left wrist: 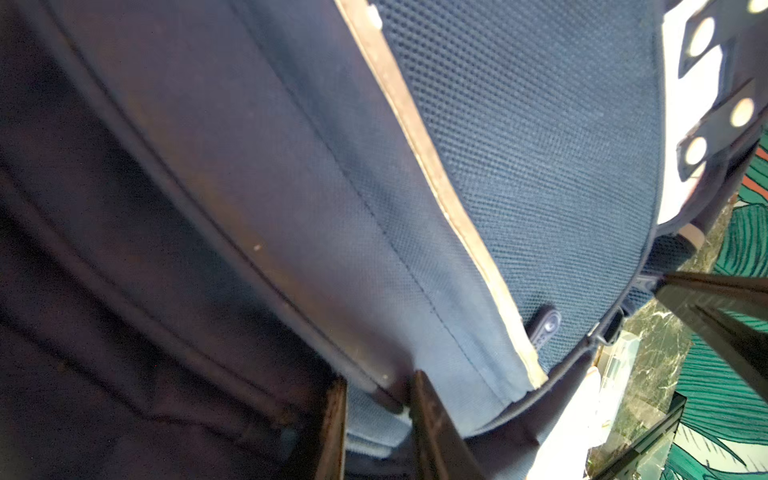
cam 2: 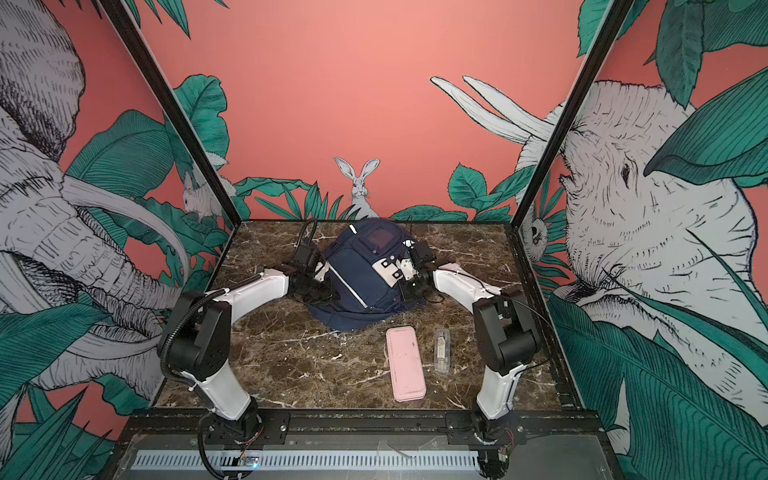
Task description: Pack the student bag
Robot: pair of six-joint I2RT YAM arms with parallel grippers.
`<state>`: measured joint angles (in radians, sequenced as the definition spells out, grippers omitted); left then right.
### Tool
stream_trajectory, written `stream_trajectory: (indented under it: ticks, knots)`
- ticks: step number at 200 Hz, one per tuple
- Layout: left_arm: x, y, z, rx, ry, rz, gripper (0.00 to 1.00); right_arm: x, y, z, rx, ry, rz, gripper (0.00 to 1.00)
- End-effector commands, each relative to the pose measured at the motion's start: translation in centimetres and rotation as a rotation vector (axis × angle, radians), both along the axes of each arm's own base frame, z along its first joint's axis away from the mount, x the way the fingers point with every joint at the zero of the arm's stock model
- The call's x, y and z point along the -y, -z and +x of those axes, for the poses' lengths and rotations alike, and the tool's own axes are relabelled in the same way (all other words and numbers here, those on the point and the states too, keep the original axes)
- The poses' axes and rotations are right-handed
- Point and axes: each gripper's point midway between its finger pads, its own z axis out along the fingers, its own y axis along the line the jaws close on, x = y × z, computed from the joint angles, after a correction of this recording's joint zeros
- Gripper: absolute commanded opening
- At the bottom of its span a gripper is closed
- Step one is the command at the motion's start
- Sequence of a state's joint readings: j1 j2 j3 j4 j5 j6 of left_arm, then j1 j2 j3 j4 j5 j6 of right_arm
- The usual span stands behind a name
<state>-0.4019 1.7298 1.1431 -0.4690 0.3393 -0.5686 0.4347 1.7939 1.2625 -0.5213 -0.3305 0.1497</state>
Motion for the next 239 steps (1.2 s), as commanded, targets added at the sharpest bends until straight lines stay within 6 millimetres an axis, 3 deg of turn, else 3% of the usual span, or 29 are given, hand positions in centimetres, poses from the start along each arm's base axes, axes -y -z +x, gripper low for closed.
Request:
stream_trajectory:
  ticks: [1, 120, 146, 189, 239]
  knots:
    - [-0.6, 0.0, -0.2, -0.006, -0.022, 0.005, 0.29, -0.8, -0.3, -1.0, -0.013, -0.03, 0.022, 0.06]
    - [-0.7, -0.5, -0.4, 0.001, -0.026, 0.002, 0.29, -1.4, 0.5, -0.1, -0.009, -0.026, 0.008, 0.08]
    - [-0.3, -0.9, -0.3, -0.001, -0.032, -0.03, 0.23, -1.5, 0.4, -0.3, -0.013, -0.027, 0.01, 0.0]
    - [1.5, -3.9, 0.5, 0.031, -0.051, -0.162, 0.0, -1.7, -1.4, -1.9, 0.017, -0.047, 0.005, 0.0]
    - [2.3, -8.1, 1.0, 0.101, -0.077, -0.264, 0.0, -2.4, -3.3, -3.7, 0.048, -0.063, 0.03, 0.0]
